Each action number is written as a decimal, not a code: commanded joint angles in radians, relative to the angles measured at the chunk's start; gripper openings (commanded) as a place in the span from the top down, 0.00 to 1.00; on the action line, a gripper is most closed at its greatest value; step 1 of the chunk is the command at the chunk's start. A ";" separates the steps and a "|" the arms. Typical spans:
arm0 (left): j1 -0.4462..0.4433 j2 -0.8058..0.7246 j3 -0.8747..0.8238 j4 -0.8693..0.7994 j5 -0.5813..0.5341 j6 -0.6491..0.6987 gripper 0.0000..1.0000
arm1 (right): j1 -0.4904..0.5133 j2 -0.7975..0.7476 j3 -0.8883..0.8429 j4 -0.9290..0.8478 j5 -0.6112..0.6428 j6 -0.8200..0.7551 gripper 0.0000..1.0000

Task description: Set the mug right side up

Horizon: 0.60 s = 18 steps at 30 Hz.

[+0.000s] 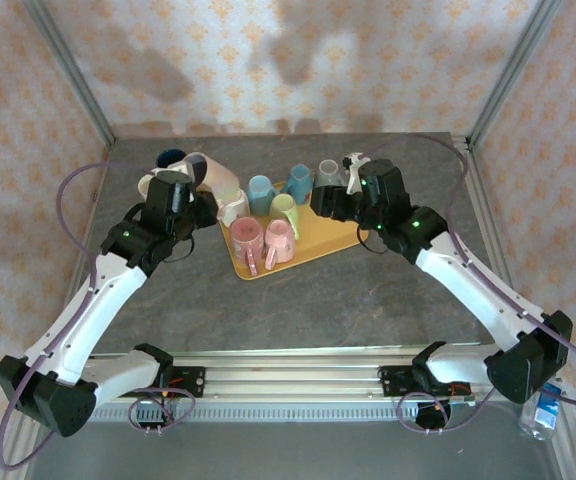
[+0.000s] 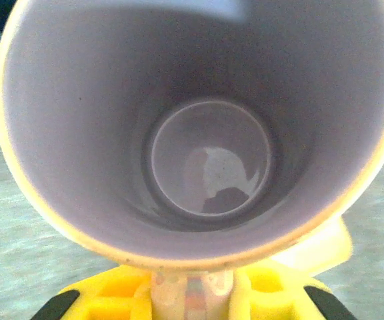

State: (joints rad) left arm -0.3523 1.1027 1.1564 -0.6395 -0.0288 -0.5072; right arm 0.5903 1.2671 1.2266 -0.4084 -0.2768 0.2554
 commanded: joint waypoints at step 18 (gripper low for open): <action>0.253 0.069 -0.124 0.044 -0.504 0.134 1.00 | 0.003 0.141 0.109 -0.086 -0.083 -0.095 0.38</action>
State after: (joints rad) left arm -0.1337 1.1652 1.0451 -0.7368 -0.4599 -0.3904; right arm 0.5903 1.4006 1.2980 -0.4793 -0.3511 0.1787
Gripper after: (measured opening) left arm 0.188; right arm 0.616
